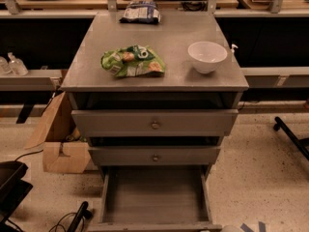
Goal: Close bottom drawer
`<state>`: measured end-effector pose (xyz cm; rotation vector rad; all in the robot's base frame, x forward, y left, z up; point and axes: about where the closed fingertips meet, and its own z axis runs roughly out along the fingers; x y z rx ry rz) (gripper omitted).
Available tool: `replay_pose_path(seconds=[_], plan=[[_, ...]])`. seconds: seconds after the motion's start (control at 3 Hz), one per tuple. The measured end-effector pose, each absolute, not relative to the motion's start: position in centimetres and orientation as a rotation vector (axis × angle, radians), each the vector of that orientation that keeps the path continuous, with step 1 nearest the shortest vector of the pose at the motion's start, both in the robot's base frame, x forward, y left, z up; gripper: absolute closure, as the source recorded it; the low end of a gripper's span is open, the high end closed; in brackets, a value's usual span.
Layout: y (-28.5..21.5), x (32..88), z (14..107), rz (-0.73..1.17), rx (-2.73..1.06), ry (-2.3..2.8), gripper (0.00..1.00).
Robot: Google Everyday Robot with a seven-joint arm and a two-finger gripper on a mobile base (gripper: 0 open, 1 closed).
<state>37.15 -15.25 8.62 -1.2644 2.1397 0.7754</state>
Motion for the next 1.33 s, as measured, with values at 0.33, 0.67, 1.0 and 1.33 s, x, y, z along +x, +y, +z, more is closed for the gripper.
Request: replay_pose_path(seconds=[0.33,0.67,1.0,1.33], plan=[[-15.3,36.9,8.6,0.775,-1.264,2.140,1.00],[-14.7,39.1,8.9,0.773,-1.260,2.116,1.00],[-14.7,39.0,8.9,0.774,-1.260,2.115,1.00],[-13.9,41.9,9.3,0.771,-1.252,2.083,1.00]])
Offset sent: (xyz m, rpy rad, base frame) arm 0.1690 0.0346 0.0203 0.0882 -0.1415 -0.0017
